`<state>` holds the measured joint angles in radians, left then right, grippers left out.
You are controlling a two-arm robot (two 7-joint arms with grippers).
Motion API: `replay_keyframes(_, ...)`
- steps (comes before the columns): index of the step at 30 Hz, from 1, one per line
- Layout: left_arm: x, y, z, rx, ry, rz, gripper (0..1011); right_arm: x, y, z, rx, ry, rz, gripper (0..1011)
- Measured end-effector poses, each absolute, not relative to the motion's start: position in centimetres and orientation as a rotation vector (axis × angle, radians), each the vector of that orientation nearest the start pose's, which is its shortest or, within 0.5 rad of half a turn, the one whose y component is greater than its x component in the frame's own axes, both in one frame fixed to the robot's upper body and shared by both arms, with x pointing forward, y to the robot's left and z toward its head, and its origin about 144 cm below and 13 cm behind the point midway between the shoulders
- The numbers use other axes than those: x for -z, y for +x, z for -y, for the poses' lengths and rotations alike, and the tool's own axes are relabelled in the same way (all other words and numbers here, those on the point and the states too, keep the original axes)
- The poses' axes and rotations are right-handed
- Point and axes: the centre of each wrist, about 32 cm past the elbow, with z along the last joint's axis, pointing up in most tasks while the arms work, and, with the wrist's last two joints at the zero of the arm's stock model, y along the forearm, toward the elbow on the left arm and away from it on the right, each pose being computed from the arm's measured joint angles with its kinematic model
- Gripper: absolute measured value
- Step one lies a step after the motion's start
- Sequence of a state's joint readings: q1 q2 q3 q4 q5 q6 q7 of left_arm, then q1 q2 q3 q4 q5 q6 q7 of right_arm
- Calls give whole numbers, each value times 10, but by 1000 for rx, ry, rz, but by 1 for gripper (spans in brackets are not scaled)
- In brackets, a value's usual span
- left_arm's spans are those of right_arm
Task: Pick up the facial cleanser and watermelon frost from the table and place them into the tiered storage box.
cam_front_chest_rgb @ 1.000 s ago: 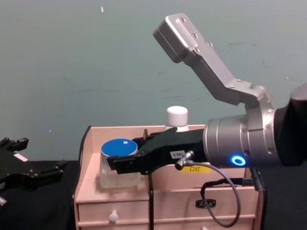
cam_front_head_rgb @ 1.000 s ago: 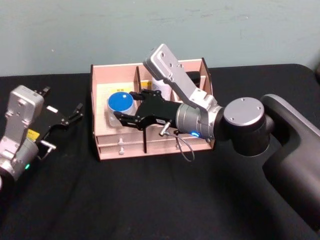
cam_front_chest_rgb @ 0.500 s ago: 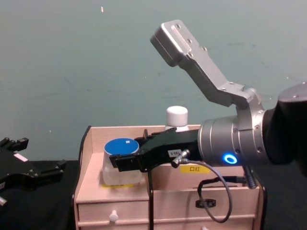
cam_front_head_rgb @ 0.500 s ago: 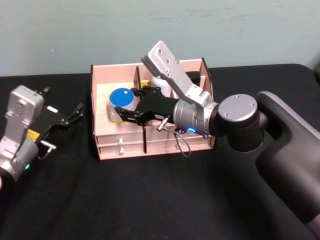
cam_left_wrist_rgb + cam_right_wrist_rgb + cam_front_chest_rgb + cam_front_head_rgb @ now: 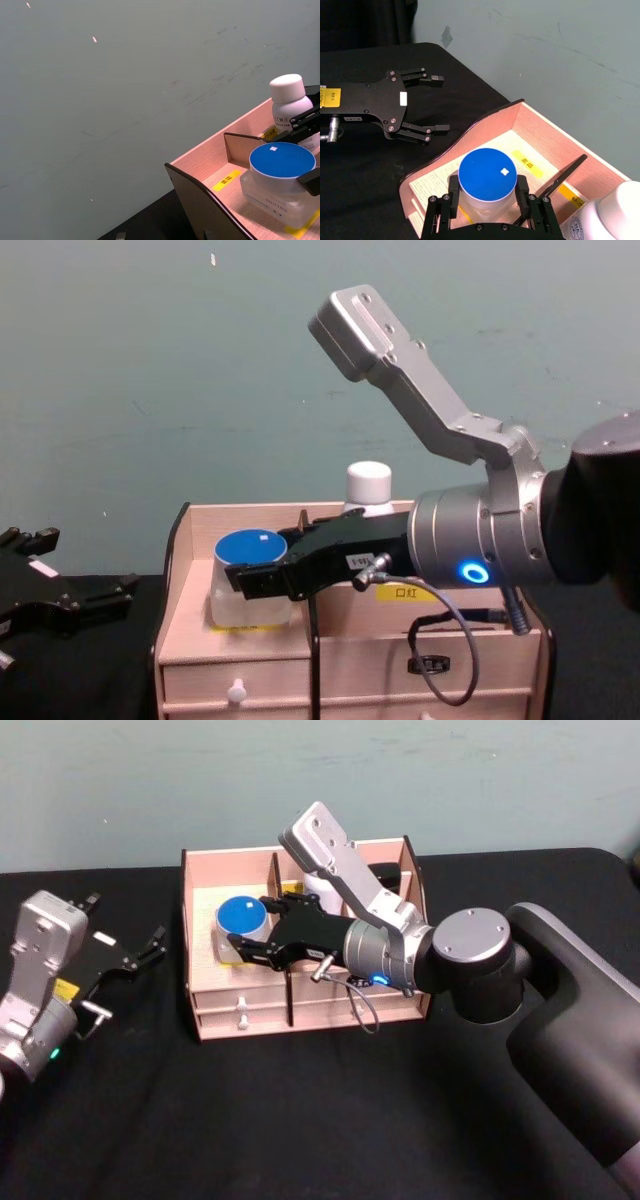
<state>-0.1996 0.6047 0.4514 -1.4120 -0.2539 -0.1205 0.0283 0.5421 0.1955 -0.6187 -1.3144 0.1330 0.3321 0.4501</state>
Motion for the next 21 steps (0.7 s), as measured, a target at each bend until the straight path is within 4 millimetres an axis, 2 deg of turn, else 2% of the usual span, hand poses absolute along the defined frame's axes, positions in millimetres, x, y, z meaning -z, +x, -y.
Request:
replay_keyframes(6, -1140, 489, -310, -1248, 305, 285, 1010, -1222, 562, 122, 653, -388, 75, 776)
replay_keyframes(7, -1140, 489, -310, -1248, 304, 285, 1010, -1222, 562, 122, 653, -388, 75, 836)
replay_keyframes(14, -1140, 489, -310, -1248, 304, 285, 1010, -1221, 562, 122, 652, -389, 75, 1002)
replay_keyframes(21, -1140, 489, -310, -1248, 304, 285, 1010, -1221, 560, 125, 654, -383, 72, 1002)
